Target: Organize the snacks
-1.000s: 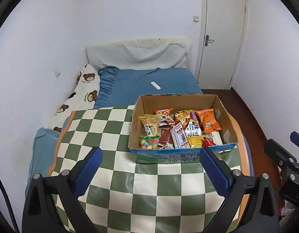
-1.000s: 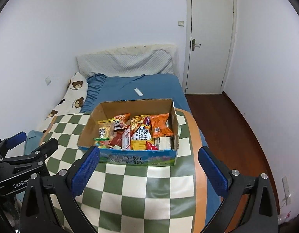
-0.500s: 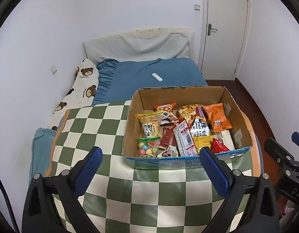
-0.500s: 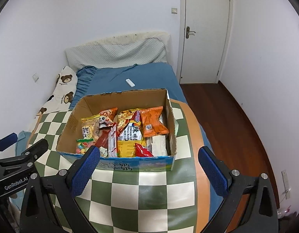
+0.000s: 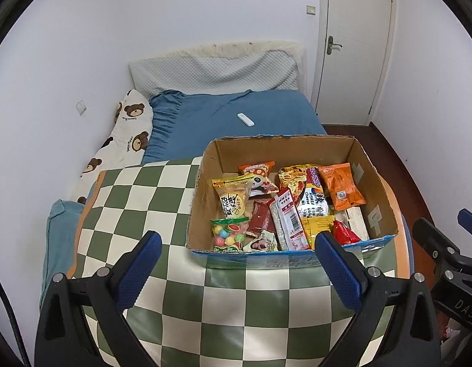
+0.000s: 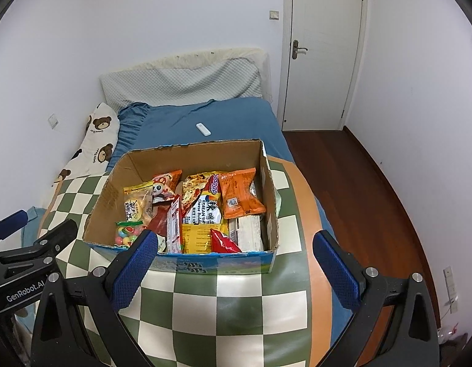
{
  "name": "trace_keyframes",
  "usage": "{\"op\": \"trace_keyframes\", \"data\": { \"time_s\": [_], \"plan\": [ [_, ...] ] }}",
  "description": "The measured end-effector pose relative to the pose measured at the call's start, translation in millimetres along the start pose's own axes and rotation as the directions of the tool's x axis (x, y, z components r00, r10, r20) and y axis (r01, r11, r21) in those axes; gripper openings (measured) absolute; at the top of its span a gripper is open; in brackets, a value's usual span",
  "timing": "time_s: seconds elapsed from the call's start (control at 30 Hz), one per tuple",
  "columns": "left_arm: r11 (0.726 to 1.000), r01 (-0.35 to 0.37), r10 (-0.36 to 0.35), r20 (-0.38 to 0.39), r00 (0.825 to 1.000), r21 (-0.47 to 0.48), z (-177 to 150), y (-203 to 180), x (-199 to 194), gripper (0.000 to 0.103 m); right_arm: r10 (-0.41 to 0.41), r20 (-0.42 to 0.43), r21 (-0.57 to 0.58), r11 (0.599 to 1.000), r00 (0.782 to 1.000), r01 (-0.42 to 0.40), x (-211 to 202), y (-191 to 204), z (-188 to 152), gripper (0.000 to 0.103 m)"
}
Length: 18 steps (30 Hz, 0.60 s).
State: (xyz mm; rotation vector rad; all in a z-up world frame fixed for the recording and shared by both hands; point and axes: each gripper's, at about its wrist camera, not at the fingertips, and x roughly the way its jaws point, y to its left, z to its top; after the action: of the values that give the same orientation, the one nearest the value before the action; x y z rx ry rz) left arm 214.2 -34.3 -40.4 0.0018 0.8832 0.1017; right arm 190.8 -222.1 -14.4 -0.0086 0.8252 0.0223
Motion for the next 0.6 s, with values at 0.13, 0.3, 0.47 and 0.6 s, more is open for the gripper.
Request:
{"op": "trace_keyframes", "data": {
  "time_s": [0.13, 0.3, 0.47, 0.6],
  "plan": [
    [1.0, 0.003, -0.003, -0.002, 1.0, -0.001, -0.6, -0.1, 1.2, 0.102, 0.0, 0.001, 0.0, 1.0, 1.0, 0.0, -0.2, 0.3, 0.0, 0.103],
    [1.0, 0.005, -0.005, 0.001, 1.0, -0.002, -2.5, -0.5, 1.8, 0.102, 0.003, 0.002, 0.004, 1.0, 1.0, -0.003, -2.7, 0.8, 1.7, 0.103],
    [1.0, 0.007, -0.007, 0.002, 1.0, -0.011, -3.9, -0.4, 1.1, 0.102, 0.004, 0.002, 0.004, 1.0, 1.0, -0.004, -3.1, 1.1, 1.7, 0.103],
    [1.0, 0.005, -0.005, 0.002, 1.0, -0.015, -3.3, 0.0, -1.8, 0.102, 0.004, 0.003, 0.004, 1.0, 1.0, -0.004, -2.8, 1.2, 2.0, 0.103]
  ]
}}
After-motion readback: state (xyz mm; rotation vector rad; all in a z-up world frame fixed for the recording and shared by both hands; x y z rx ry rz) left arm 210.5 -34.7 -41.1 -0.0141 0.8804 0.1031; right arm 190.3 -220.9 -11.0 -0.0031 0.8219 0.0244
